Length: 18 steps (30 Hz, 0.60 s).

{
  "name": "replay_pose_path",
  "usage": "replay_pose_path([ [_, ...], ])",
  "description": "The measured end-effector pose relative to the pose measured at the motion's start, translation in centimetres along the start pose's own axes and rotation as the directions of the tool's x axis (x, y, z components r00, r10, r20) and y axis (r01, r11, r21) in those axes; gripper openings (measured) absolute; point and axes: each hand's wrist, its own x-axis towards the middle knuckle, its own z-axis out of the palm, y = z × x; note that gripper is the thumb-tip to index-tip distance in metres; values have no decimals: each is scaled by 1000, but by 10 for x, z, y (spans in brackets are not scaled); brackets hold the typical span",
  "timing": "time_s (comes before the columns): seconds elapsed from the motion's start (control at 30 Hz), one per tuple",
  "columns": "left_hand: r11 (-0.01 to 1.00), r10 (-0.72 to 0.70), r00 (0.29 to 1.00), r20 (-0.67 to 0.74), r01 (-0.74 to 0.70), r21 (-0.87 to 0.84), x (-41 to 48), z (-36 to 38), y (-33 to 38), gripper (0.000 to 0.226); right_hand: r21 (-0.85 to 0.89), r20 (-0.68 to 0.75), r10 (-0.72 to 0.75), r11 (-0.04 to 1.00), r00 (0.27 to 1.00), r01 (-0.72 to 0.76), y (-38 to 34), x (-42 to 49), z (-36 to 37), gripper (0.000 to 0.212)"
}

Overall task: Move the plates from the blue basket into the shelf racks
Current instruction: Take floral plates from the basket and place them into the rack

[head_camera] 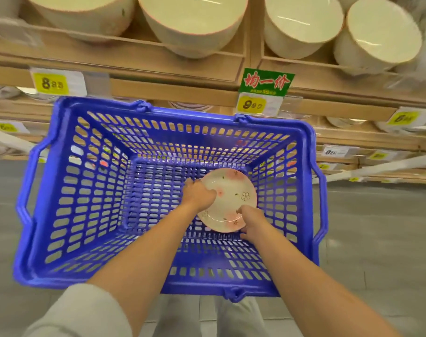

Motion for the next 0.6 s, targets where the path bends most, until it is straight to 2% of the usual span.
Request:
replay_pose_path([
  [0.13, 1000, -10, 999, -42, 10, 3, -3, 1, 2, 66, 62, 7, 18, 998, 1000, -18, -1, -8, 3, 49],
  [0.27, 1000, -5, 999, -36, 4, -17, -14, -8, 2, 68, 46, -41, 5, 999, 999, -3, 0, -22, 2, 44],
  [0.4, 984, -65, 998, -18, 61, -168, -35, -32, 4, 66, 86, 3, -54, 995, 999, 54, -4, -54, -9, 25],
  [0.47, 969, -52, 998, -41, 40, -244, -52, -46, 5, 57, 83, 31, -80, 994, 996, 77, -9, -72, -18, 19],
  [0.6, 919, -4, 992, -129, -47, -392, -94, -68, 11, 46, 116, 45, -199, 974, 979, 193, -21, -110, -34, 26],
])
